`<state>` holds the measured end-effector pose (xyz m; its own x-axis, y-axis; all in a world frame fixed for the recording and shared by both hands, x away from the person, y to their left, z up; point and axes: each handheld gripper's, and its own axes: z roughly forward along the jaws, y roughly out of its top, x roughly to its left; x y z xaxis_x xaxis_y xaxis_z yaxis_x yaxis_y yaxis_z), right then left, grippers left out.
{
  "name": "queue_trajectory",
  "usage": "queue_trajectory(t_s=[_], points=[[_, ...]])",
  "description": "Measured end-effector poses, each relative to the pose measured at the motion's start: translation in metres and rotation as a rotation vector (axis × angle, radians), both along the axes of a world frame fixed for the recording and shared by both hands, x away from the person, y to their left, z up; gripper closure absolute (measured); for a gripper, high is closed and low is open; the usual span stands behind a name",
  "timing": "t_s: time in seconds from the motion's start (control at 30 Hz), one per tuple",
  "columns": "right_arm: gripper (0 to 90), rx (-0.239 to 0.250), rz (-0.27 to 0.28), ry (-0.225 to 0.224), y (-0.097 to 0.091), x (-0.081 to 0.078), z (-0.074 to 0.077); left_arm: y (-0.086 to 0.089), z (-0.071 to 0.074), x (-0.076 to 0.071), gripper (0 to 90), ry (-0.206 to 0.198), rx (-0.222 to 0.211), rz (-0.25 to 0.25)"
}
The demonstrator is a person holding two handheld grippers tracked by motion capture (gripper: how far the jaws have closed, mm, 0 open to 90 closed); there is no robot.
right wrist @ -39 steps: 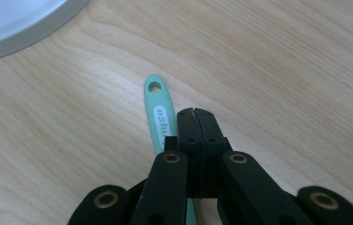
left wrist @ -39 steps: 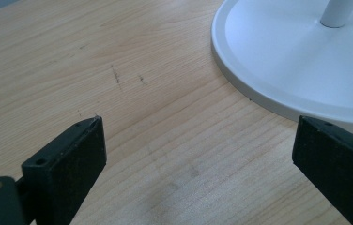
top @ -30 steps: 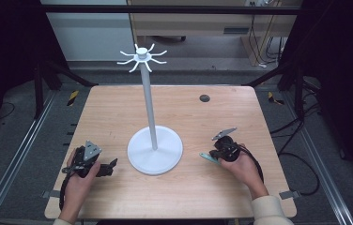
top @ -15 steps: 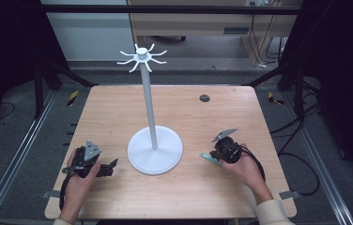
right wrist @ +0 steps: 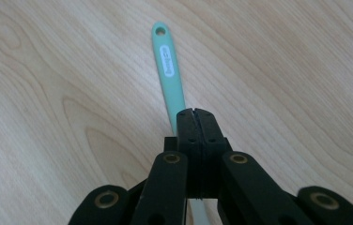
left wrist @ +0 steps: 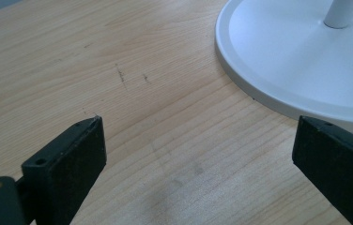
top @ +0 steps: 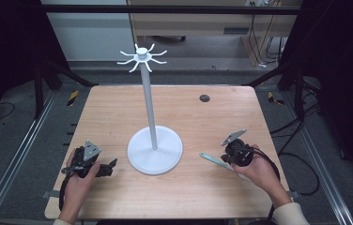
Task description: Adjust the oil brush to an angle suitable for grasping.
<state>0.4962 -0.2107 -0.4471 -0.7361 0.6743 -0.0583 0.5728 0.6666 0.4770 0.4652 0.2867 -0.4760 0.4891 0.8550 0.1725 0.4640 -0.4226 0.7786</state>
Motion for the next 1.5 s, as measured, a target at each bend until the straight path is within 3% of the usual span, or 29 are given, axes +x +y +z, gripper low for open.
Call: queue_trajectory(t_s=[0.07,0.4,0.57,0.8,1.5], points=[[89.5,-0.036,0.004,0.022,-0.001,0.000,0.000,0.000,0.000,0.000,2.9,0.002,0.001,-0.001],[83.8,-0.108,0.025,0.072,0.001,0.007,0.001,0.000,0.000,0.000,2.9,0.001,0.000,-0.001],[78.3,-0.104,0.038,0.098,0.002,0.011,0.001,-0.001,0.000,0.000,2.9,0.001,0.000,-0.002],[72.8,-0.135,0.065,0.141,0.003,0.016,-0.001,0.000,0.000,0.000,2.9,0.002,0.003,-0.002],[72.2,-0.185,0.111,0.186,0.003,0.018,-0.010,-0.001,-0.001,0.000,2.9,0.000,0.001,-0.002]])
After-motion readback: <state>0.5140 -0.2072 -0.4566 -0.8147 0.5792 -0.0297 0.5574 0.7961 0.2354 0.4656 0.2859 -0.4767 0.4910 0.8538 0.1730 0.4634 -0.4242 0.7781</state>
